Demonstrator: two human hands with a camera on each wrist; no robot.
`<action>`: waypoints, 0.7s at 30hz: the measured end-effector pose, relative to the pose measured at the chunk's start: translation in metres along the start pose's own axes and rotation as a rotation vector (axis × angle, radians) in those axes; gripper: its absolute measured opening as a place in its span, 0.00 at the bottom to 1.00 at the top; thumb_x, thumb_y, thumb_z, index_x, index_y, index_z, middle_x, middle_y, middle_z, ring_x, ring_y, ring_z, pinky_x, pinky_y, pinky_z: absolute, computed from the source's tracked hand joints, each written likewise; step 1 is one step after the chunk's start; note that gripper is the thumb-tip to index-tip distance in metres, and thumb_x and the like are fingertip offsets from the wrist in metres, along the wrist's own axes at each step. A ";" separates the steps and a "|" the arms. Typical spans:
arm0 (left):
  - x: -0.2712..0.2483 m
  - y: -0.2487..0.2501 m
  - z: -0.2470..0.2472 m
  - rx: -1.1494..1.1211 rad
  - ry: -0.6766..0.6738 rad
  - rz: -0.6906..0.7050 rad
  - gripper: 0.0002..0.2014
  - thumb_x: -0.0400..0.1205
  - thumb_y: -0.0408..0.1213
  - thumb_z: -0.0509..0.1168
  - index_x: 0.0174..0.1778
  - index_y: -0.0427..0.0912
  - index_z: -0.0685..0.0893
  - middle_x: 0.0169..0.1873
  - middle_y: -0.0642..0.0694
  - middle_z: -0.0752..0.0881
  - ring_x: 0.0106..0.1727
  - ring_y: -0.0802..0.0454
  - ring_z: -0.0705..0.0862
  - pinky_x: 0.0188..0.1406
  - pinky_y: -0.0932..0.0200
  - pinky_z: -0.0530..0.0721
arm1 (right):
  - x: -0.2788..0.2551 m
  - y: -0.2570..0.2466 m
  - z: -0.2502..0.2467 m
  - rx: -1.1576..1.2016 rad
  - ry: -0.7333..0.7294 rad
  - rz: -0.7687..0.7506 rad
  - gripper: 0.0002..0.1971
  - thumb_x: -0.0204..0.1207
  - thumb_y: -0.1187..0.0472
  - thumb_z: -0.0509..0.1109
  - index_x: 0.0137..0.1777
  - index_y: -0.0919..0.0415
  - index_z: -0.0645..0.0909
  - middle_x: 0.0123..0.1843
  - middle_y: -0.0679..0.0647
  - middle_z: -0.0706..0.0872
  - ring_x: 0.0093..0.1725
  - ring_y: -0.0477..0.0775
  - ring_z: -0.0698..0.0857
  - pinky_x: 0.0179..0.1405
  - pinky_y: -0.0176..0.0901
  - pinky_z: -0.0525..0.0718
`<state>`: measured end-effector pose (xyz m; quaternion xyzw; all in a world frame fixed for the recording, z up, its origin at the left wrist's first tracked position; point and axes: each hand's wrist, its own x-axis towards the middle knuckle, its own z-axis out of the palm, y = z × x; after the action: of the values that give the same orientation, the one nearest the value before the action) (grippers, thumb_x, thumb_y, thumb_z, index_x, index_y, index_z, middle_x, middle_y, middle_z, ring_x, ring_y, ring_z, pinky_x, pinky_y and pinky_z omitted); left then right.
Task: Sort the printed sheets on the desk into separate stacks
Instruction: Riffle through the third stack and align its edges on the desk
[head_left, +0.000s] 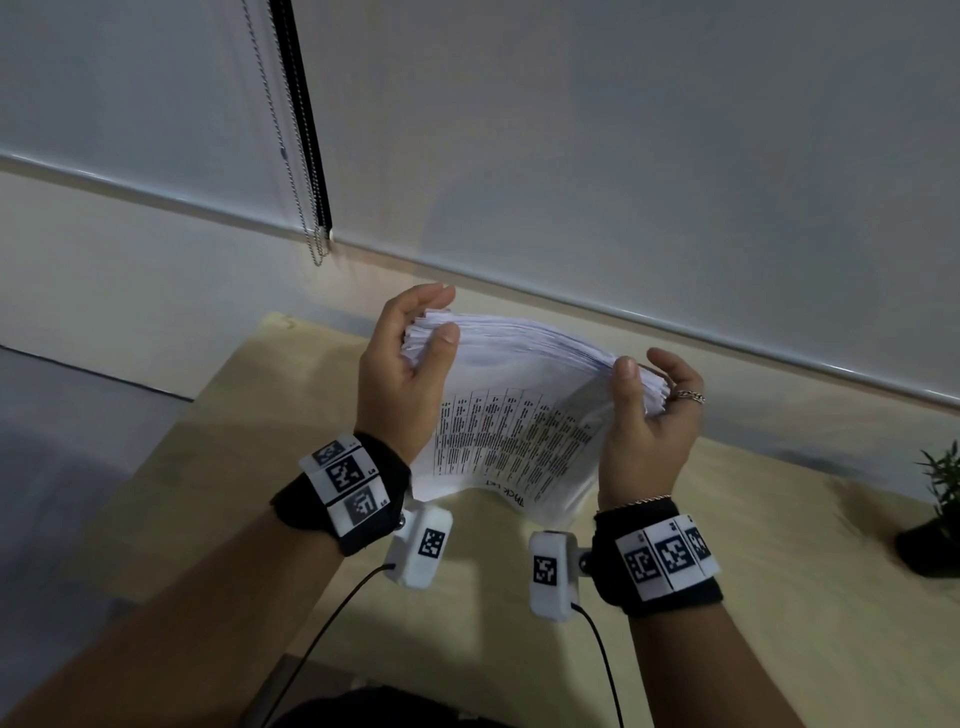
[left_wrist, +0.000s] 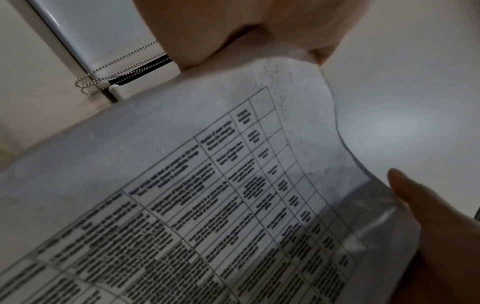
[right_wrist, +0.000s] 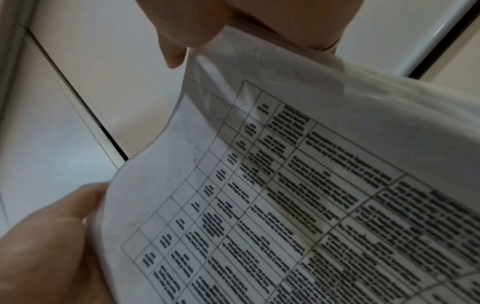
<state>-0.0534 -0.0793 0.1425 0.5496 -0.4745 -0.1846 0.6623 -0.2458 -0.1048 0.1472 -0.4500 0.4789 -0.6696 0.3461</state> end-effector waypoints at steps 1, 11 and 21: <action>0.000 0.001 0.000 -0.017 0.009 -0.009 0.13 0.85 0.28 0.63 0.65 0.36 0.80 0.62 0.44 0.88 0.67 0.52 0.84 0.67 0.64 0.76 | 0.001 0.000 0.001 -0.006 0.024 0.000 0.15 0.80 0.62 0.72 0.63 0.68 0.78 0.41 0.38 0.82 0.36 0.30 0.81 0.40 0.26 0.81; -0.001 -0.003 -0.005 -0.070 -0.100 -0.014 0.24 0.80 0.42 0.71 0.71 0.47 0.72 0.62 0.44 0.85 0.63 0.49 0.84 0.66 0.59 0.79 | 0.000 -0.002 0.003 -0.057 0.079 -0.007 0.18 0.79 0.46 0.67 0.62 0.57 0.78 0.51 0.53 0.82 0.46 0.45 0.83 0.47 0.38 0.81; 0.000 -0.016 -0.005 -0.045 -0.087 -0.078 0.21 0.80 0.43 0.73 0.66 0.59 0.76 0.55 0.46 0.85 0.56 0.50 0.87 0.56 0.56 0.84 | 0.002 0.001 0.000 -0.027 0.091 -0.016 0.14 0.87 0.59 0.59 0.64 0.67 0.79 0.51 0.43 0.84 0.50 0.31 0.83 0.52 0.26 0.79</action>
<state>-0.0455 -0.0815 0.1285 0.5440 -0.4769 -0.2446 0.6456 -0.2465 -0.1074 0.1468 -0.4276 0.4994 -0.6857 0.3124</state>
